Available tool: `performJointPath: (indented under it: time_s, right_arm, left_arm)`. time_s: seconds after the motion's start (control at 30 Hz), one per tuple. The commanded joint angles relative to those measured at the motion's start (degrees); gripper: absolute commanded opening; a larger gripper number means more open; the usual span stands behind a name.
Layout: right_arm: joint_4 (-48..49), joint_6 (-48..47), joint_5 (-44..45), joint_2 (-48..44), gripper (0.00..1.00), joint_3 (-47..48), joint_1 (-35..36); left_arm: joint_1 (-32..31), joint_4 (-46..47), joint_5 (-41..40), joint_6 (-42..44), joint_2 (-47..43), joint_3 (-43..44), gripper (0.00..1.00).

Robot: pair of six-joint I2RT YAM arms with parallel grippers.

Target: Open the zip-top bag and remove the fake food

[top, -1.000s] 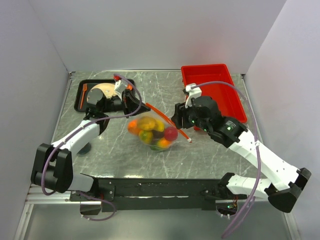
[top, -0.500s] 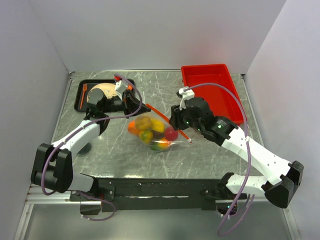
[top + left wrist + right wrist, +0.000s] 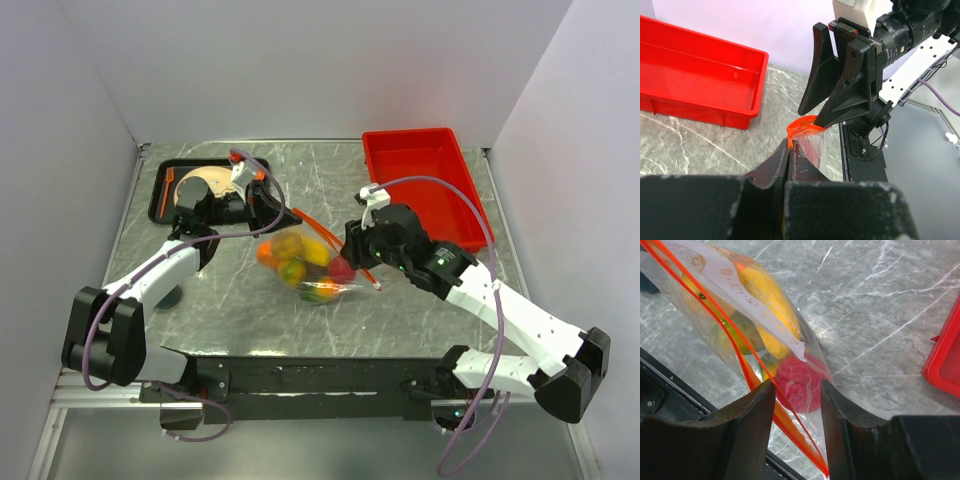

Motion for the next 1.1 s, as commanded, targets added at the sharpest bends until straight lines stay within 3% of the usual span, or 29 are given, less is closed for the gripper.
performJointPath:
  time_s: [0.0, 0.07, 0.1, 0.13, 0.17, 0.2, 0.27, 0.3, 0.33, 0.37, 0.4, 0.43, 0.47, 0.5, 0.6, 0.8, 0.9, 1.07]
  right_arm:
    - [2.6, -0.2, 1.3, 0.5, 0.42, -0.1, 0.2]
    - [3.5, -0.2, 1.4, 1.7, 0.31, 1.0, 0.2]
    - [3.6, 0.0, 1.9, 2.8, 0.15, 1.6, 0.2]
    - [3.3, 0.6, 1.9, 3.2, 0.07, 3.1, 0.2]
    - [3.2, 0.9, 1.8, 3.4, 0.01, 3.7, 0.4]
    - [3.3, 1.5, 1.8, 2.9, 0.0, 3.8, 0.3]
    - [3.9, 3.7, 1.9, 1.8, 0.0, 3.7, 0.4]
    - [4.5, 4.6, 1.6, 0.5, 0.0, 3.5, 0.5]
    - [5.1, 6.6, 0.6, -0.2, 0.0, 2.7, 0.9]
    - [5.7, 7.4, 0.3, -0.9, 0.0, 2.3, 1.1]
    - [7.0, 8.3, 0.2, -2.1, 0.0, 1.7, 1.7]
    - [7.7, 10.1, 0.1, -2.8, 0.0, 0.8, 2.4]
    - [8.2, 11.0, 0.1, -3.2, 0.0, 0.3, 2.8]
    - [9.3, 11.8, 0.2, -3.8, 0.0, 0.0, 3.3]
    - [10.5, 14.0, 1.3, -3.9, 0.0, -0.5, 5.0]
    - [10.3, 16.6, 4.3, -1.1, 0.0, 2.0, 7.5]
    - [8.4, 16.8, 7.7, 1.0, 0.0, 3.7, 9.1]
    - [6.8, 17.0, 10.7, 2.1, 0.0, 4.6, 10.5]
  left_arm:
    - [-0.6, 2.5, 0.8, 0.0, -0.1, 1.7, 0.01]
    - [-0.8, 1.8, 0.2, 0.1, 0.1, 1.9, 0.01]
    - [-1.1, 1.9, -0.5, -0.9, 0.3, 1.9, 0.01]
    - [-1.5, 2.5, -1.3, -2.2, 0.8, 1.8, 0.01]
    - [-2.0, 5.2, -3.8, -4.0, 1.3, 1.6, 0.01]
    - [-3.3, 5.9, -5.8, -8.1, 1.7, 1.3, 0.02]
    - [-5.3, 2.7, -13.5, -10.5, 2.7, 1.9, 0.17]
    - [-5.9, 0.6, -16.6, -11.6, 2.8, 2.4, 0.38]
    - [-6.4, -3.7, -19.8, -11.4, 2.7, 3.2, 0.51]
    - [-7.1, -8.6, -23.3, -10.7, 2.3, 5.2, 0.5]
    - [-7.4, -17.8, -31.7, -10.1, 1.6, 5.8, 0.56]
    - [-7.6, -21.9, -35.9, -10.3, -0.6, 6.2, 0.7]
    - [-7.6, -25.9, -41.7, -10.9, -2.0, 6.9, 0.73]
    - [-7.6, -34.6, -49.1, -12.0, -4.8, 7.3, 0.74]
    - [-8.6, -48.5, -57.9, -13.1, -9.1, 9.7, 0.63]
    - [-14.1, -65.6, -69.3, -14.1, -12.1, 14.3, 0.5]
    - [-16.2, -68.4, -69.1, -12.5, -13.0, 14.7, 0.48]
    - [-17.2, -70.7, -60.4, -7.2, -9.9, 16.0, 0.44]
